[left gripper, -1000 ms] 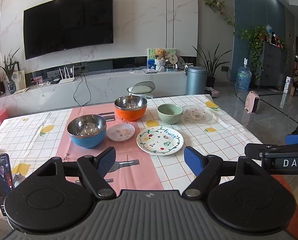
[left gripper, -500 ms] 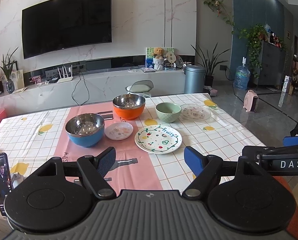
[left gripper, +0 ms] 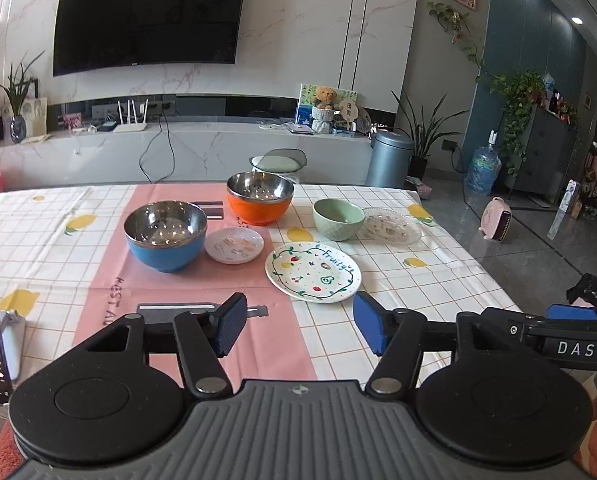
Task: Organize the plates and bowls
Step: 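Move the right gripper toward the rim of the white Fruity plate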
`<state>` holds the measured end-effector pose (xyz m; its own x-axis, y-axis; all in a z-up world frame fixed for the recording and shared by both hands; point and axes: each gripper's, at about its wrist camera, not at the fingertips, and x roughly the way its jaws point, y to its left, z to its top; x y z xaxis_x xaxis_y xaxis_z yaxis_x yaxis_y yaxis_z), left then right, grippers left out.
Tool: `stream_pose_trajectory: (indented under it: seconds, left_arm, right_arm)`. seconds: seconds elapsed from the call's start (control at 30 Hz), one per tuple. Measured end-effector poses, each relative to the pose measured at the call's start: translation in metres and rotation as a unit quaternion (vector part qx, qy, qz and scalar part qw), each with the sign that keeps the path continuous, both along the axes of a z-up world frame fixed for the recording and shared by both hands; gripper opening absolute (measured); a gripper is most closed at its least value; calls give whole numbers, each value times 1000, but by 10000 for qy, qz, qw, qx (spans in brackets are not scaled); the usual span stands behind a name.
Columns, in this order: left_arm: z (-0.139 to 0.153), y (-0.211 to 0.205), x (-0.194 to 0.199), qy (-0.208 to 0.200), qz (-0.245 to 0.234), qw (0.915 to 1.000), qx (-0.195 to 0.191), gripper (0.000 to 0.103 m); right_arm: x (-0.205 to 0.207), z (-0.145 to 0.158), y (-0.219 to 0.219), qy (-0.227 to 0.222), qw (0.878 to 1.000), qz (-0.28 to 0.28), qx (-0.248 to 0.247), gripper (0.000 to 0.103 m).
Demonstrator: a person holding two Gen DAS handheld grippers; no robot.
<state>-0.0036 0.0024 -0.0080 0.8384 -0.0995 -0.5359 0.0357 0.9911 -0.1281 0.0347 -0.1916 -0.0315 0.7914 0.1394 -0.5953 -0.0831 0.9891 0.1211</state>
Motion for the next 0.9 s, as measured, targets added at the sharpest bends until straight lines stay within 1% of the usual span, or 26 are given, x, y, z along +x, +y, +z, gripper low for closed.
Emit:
stream_pose_trajectory:
  seconds: [0.03, 0.13, 0.23, 0.33, 0.47, 0.53, 0.63, 0.7, 0.77, 0.9]
  left_arm:
    - [-3, 7, 6, 53, -33, 10000, -53, 63]
    - [-9, 15, 17, 151, -45, 9998, -98, 61]
    - [-10, 18, 29, 204, -75, 9995, -224, 61]
    - [-13, 22, 43, 253, -92, 9990, -358, 61]
    - [-22, 26, 66, 265, 177, 9993, -193, 60]
    - [-27, 31, 80, 370, 183, 9988, -256, 60]
    - [-36, 41, 100, 566, 309, 9967, -484, 60]
    - [-43, 46, 112, 649, 428, 9957, -501, 60]
    - [-52, 51, 126, 765, 462, 9943, -573, 60]
    - [-70, 62, 150, 906, 435, 9914, -833, 61]
  right_arm:
    - [2, -2, 1, -56, 10000, 12, -36, 100]
    - [10, -8, 6, -137, 9998, 137, -99, 100]
    - [28, -16, 11, 17, 9995, 300, -46, 100]
    - [49, -24, 12, 176, 9992, 311, 193, 100]
    - [76, -34, 16, 258, 9984, 389, 310, 100]
    - [88, -38, 19, 260, 9984, 421, 280, 99]
    - [107, -46, 23, 287, 9985, 373, 261, 94]
    - [122, -53, 25, 337, 9986, 296, 273, 93]
    - [138, -63, 29, 414, 9986, 237, 233, 80]
    - [167, -82, 37, 573, 9978, 164, 306, 73]
